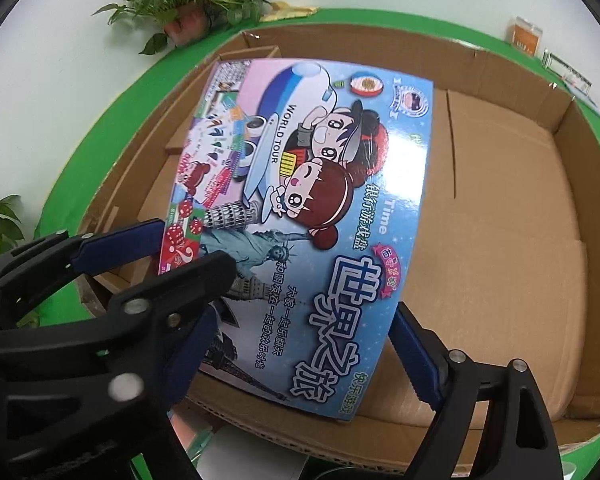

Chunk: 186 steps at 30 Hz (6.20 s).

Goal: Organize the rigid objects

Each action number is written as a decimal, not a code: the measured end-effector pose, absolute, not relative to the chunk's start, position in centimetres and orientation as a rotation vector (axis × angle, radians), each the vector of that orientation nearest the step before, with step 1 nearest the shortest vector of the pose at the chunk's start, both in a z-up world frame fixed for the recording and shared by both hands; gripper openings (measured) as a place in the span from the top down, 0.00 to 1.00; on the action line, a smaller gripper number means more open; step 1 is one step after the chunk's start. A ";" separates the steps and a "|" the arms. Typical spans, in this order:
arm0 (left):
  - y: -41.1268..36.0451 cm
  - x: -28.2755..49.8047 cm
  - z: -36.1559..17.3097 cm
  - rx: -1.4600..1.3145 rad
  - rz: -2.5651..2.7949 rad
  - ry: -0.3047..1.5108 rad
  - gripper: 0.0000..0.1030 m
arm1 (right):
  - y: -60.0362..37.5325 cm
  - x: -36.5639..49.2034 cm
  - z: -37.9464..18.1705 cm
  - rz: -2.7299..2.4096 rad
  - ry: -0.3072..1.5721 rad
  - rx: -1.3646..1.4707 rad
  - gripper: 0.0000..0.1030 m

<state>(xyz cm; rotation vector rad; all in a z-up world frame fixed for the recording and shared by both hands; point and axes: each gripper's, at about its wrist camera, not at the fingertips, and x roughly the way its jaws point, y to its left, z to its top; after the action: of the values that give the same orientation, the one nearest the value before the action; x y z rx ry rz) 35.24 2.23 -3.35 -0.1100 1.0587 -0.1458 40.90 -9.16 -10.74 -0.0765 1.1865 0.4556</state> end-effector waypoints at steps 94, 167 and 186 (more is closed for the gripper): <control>-8.5 21.6 -8.6 -0.326 -0.635 1.311 0.15 | -24.7 14.8 -10.8 0.421 1.198 0.218 0.21; -6.0 42.0 -5.1 -0.302 -0.518 1.300 0.22 | -19.4 40.2 -8.8 0.388 1.287 0.179 0.21; -1.5 20.2 8.2 0.014 -0.242 0.566 0.17 | -22.5 21.8 1.5 0.226 0.706 -0.012 0.01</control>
<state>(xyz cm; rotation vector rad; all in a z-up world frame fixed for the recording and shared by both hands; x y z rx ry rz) 20.24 -1.52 8.19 0.0139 0.5661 -0.2421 21.80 -22.50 1.45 -0.0118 0.7062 0.2256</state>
